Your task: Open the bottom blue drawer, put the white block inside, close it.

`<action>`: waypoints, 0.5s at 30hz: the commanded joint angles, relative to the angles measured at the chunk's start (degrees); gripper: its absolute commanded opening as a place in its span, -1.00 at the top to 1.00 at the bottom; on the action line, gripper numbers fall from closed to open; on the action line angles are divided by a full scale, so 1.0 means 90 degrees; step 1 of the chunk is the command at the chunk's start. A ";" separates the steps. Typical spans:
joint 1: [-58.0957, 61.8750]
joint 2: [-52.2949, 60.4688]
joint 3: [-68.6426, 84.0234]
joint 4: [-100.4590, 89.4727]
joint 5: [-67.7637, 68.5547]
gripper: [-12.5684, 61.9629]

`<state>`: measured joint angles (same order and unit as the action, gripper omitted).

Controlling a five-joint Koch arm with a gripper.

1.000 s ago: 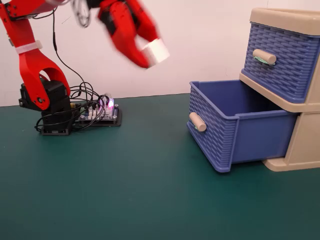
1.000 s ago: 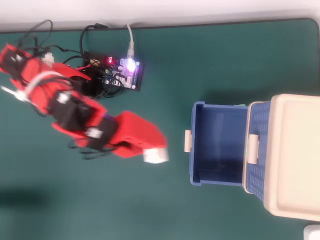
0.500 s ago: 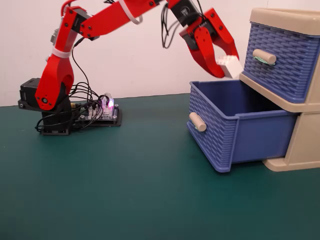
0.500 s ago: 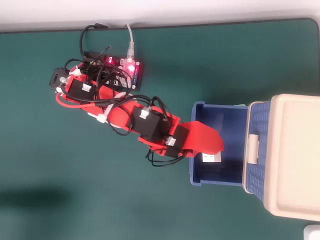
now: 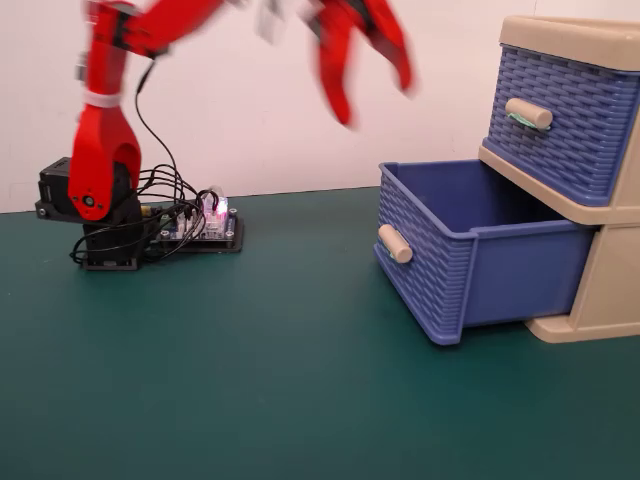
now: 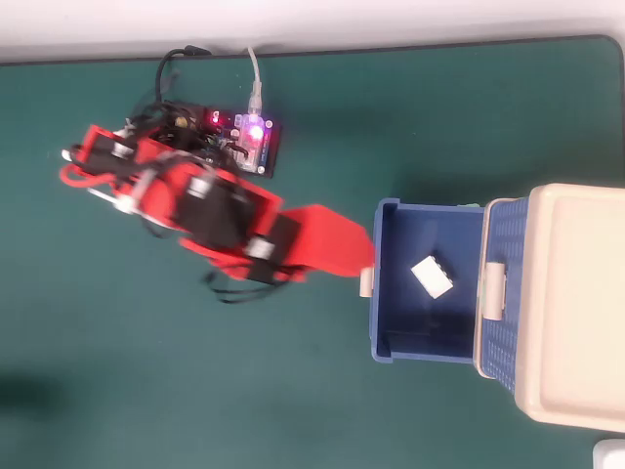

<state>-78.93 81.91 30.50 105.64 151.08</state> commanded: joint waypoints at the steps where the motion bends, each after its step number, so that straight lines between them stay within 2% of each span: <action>1: 0.0146 0.0313 0.0117 0.0518 -0.0488 -0.25; 7: 0.0693 -0.0205 0.1211 0.0049 -0.0791 -0.25; 15: 0.0654 -0.1279 0.1172 -0.0625 -0.0811 -0.25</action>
<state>-72.25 69.96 41.84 100.99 143.70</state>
